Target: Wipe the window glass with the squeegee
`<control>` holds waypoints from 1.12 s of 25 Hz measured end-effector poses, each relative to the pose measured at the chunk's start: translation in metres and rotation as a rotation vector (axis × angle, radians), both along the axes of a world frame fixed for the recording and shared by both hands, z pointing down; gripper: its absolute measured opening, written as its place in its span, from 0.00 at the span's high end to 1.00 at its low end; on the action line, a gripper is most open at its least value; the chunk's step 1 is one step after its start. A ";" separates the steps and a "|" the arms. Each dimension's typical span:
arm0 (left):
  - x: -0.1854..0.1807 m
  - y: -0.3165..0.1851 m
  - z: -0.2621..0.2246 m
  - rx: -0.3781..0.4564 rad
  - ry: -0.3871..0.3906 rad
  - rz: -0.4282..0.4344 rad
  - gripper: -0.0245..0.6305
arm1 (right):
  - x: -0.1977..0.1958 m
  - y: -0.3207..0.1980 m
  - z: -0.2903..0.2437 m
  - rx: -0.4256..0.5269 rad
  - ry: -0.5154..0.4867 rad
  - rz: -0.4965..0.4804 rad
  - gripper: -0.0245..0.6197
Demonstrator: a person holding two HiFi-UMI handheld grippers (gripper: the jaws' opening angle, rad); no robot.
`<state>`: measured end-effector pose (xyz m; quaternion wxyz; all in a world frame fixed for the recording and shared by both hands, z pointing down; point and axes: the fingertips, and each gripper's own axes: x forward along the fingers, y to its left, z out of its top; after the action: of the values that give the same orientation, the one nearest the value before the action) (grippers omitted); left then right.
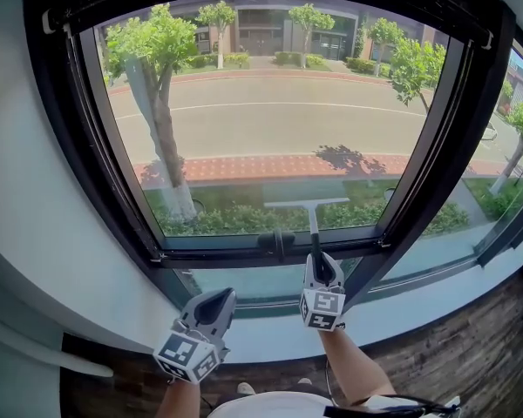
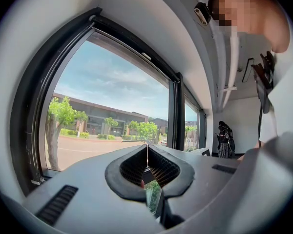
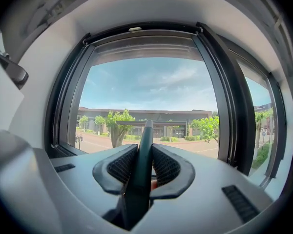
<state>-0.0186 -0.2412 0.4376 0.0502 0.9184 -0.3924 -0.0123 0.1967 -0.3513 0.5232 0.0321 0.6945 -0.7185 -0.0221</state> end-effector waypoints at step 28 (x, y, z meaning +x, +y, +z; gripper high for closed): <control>0.008 0.002 0.015 -0.036 -0.010 0.016 0.93 | 0.003 -0.001 0.072 -0.173 -0.041 -0.007 0.81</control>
<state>-0.0106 -0.2390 0.4525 0.0649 0.9205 -0.3854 -0.0004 0.1998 -0.3520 0.5948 0.0771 0.6870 -0.7205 0.0544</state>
